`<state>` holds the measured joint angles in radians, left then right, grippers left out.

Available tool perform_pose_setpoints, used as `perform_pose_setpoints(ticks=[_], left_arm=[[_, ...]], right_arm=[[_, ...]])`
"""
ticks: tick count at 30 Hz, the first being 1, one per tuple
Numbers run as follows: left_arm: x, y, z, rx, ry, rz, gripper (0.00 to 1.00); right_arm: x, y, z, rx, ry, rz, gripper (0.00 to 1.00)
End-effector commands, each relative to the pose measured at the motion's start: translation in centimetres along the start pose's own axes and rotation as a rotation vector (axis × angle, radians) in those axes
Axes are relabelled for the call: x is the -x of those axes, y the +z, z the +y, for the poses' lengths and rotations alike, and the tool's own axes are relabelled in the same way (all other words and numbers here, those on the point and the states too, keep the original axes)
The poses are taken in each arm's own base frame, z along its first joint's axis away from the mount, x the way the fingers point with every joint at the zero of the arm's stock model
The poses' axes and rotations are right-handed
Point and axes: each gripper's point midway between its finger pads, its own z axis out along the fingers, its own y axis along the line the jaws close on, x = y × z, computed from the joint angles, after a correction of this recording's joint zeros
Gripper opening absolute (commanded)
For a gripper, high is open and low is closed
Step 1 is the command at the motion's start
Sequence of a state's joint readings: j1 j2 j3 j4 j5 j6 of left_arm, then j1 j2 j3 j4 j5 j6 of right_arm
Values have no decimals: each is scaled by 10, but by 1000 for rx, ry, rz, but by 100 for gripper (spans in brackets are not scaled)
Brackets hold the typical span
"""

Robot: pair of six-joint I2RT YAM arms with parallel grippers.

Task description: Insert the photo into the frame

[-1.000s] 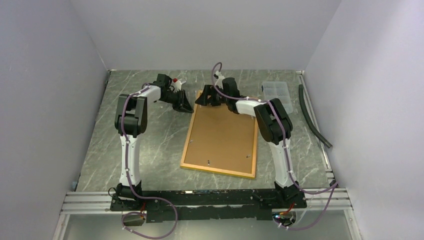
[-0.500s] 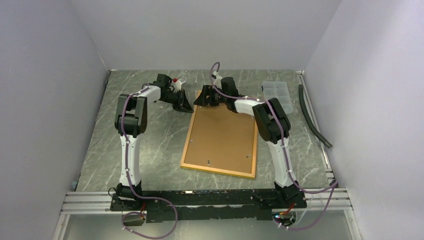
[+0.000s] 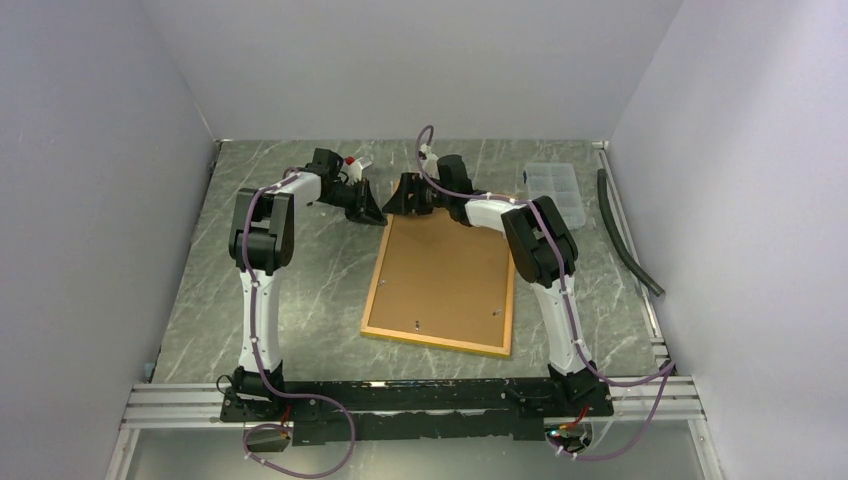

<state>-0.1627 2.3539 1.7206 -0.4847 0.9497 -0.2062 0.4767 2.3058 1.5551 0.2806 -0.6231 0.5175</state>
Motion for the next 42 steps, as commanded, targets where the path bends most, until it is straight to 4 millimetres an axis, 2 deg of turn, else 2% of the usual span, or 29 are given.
perform_pose_setpoints(ticks=[1, 6, 18, 33, 35, 38, 42], left_arm=[[-7, 5, 5, 27, 13, 8, 12], [-8, 5, 4, 23, 12, 12, 12], [-11, 4, 3, 13, 13, 19, 11], [-23, -4, -10, -17, 37, 40, 11], [-21, -10, -15, -19, 45, 36, 11], [-11, -28, -27, -27, 65, 5, 12], [-2, -55, -39, -20, 100, -29, 15]], right_arm=[[-24, 3, 1, 17, 40, 84, 78], [-23, 5, 3, 30, 34, 95, 78], [-22, 12, -7, 15, 41, 93, 79], [-9, 20, -11, 4, 34, 53, 79], [-2, 16, -5, 7, 15, 31, 80], [13, 5, 15, 43, -24, 4, 82], [48, -28, 50, 89, -78, -68, 87]])
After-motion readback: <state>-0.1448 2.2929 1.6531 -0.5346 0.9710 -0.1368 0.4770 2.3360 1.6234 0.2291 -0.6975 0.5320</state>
